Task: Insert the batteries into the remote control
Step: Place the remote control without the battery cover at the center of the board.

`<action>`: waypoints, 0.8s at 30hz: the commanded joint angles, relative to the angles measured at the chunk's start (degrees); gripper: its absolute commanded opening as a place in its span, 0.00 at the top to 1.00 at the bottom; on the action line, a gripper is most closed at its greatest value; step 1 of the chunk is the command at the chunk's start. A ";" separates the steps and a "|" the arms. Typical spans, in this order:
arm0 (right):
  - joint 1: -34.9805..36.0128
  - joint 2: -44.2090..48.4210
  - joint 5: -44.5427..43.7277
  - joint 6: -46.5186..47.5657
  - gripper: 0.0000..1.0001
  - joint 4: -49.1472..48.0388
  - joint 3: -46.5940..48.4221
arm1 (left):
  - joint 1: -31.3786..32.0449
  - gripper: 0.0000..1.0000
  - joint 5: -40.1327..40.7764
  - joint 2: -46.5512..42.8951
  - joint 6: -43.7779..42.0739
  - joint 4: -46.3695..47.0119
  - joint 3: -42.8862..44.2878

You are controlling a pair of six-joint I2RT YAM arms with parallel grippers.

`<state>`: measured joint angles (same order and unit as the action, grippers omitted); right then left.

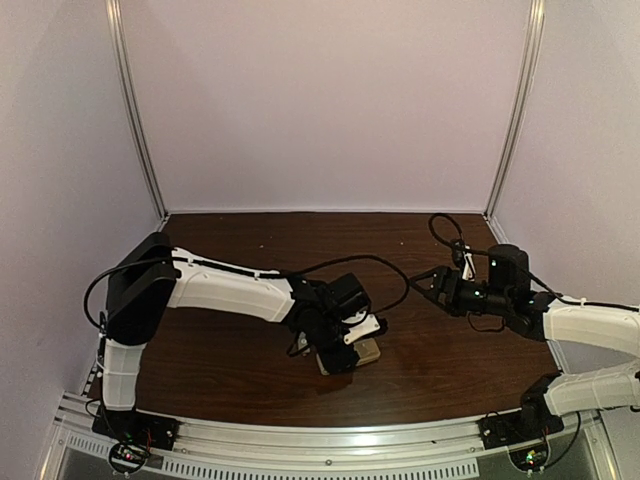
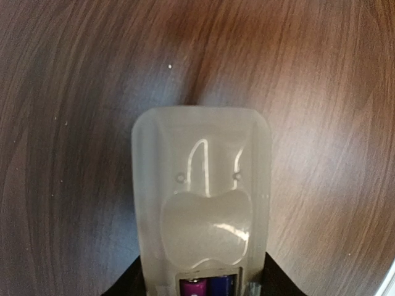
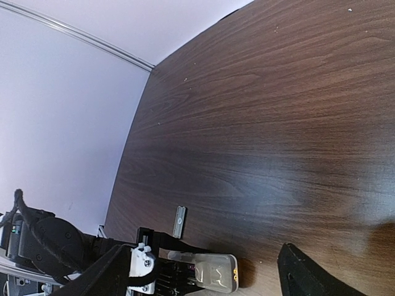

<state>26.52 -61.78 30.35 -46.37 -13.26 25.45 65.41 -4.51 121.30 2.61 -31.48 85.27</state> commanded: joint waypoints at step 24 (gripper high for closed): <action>-0.59 -4.00 5.85 9.18 0.21 4.47 4.72 | -8.67 0.33 -4.60 -19.31 0.20 -1.99 -10.33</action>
<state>26.30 -62.85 32.95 -40.97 -10.24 28.18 61.25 -4.97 109.16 1.98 -34.57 79.59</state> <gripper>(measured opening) 0.810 0.679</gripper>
